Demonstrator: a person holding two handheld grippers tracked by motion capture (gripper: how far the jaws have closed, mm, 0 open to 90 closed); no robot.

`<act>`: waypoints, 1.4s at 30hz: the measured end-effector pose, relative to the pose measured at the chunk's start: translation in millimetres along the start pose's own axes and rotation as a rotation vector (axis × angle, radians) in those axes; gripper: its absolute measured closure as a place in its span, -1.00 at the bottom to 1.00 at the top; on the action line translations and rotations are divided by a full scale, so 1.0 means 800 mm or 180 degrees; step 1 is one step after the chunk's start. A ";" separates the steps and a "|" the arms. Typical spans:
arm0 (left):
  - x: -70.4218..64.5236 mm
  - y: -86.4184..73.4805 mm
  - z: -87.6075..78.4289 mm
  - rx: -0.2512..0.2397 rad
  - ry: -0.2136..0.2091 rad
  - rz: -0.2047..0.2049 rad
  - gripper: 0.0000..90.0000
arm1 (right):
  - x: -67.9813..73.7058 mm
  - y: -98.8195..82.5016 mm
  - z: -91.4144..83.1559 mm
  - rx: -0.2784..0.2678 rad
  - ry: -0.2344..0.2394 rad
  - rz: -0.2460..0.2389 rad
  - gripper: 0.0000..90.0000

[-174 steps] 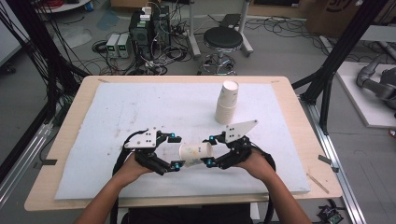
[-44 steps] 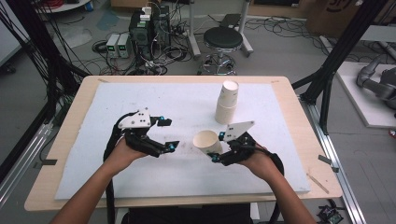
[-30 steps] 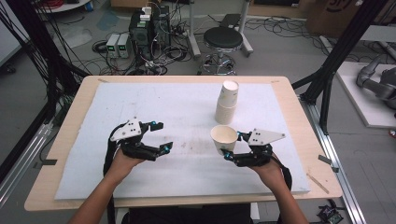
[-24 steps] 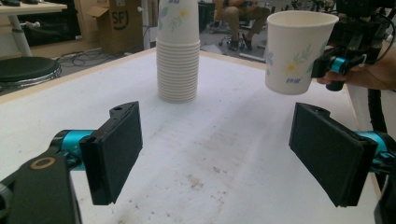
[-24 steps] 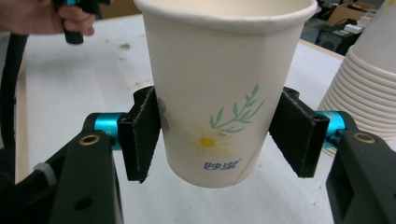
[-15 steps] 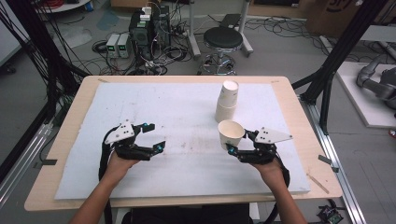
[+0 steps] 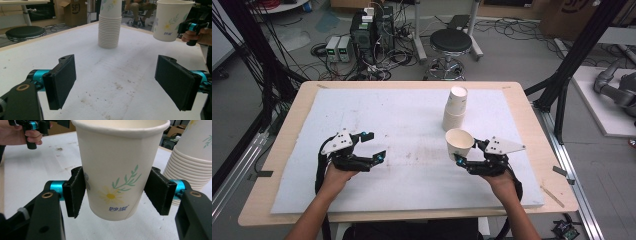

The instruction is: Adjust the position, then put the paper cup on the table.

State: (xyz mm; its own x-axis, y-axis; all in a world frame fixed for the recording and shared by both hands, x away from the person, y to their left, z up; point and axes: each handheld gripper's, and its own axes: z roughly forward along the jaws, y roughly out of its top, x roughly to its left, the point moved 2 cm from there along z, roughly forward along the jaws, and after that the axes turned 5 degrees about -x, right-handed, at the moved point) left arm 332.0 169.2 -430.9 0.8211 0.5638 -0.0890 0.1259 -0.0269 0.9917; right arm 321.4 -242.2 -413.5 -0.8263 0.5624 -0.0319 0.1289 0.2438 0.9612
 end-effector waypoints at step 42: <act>0.000 -0.009 0.007 0.0210 -0.0001 -0.0056 -0.62 | -0.089 -0.063 -0.005 0.0897 -0.1298 0.0599 -0.23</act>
State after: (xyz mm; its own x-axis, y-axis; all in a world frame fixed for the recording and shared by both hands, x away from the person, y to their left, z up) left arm 334.4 164.6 -438.8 0.8186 0.5644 -0.1064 0.1767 -0.0712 0.9817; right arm 371.3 -298.0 -458.7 -0.5015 0.8648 -0.0237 0.4431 0.2803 0.8515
